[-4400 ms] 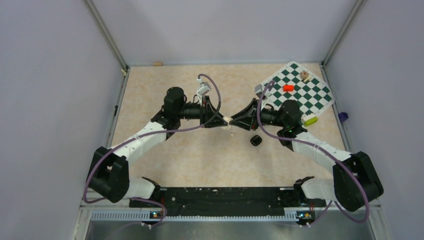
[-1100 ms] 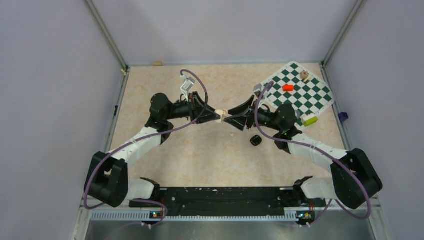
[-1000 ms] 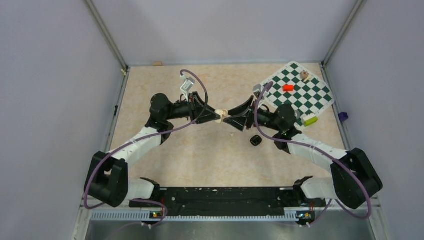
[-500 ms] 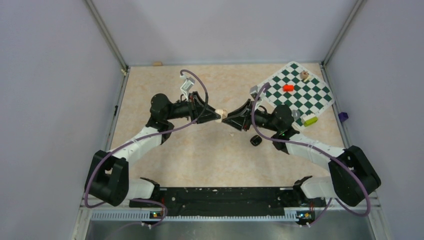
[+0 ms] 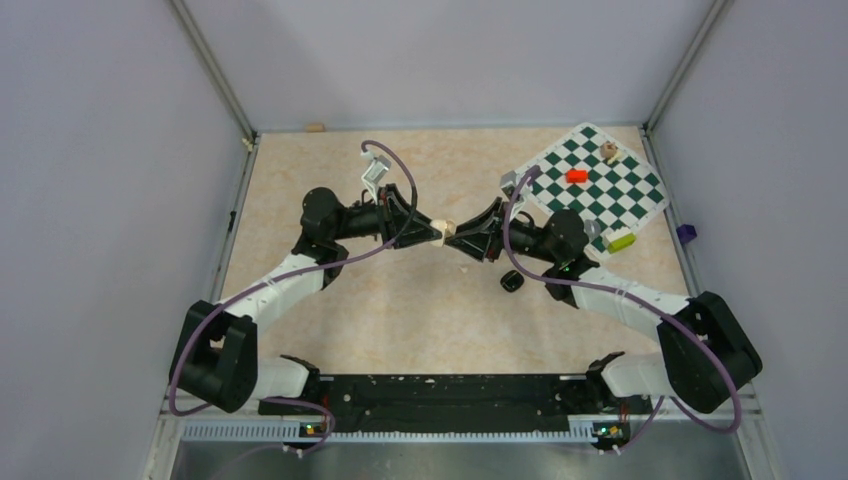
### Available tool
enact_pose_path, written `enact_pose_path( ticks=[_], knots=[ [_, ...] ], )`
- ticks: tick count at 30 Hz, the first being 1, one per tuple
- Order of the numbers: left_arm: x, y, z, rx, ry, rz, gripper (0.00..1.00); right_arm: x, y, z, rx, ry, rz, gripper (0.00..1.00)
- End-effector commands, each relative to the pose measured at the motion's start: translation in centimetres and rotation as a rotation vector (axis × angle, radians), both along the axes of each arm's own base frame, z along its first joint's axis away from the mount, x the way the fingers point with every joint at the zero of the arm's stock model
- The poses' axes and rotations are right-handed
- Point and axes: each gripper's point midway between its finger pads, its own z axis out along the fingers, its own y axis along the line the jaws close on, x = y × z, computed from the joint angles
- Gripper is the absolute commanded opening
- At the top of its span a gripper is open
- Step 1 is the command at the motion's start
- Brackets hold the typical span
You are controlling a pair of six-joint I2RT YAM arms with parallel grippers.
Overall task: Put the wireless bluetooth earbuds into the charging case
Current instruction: Adjust the charging case.
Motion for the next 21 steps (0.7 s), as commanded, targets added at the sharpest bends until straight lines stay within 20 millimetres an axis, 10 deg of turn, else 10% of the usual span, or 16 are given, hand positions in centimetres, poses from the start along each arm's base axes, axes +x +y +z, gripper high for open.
enact_pose_path(
  ticks=[1, 8, 21],
  knots=[
    [-0.3, 0.0, 0.3, -0.008, -0.046, -0.004, 0.00, -0.3, 0.3, 3.9, 0.056, -0.112, 0.005, 0.26],
    [-0.2, -0.1, 0.1, -0.003, -0.044, -0.002, 0.02, -0.7, 0.3, 4.4, 0.052, -0.138, 0.031, 0.02],
    [0.8, 0.6, 0.5, 0.046, -0.076, 0.037, 0.59, 0.2, -0.3, 3.9, -0.090, -0.211, 0.029, 0.00]
  ],
)
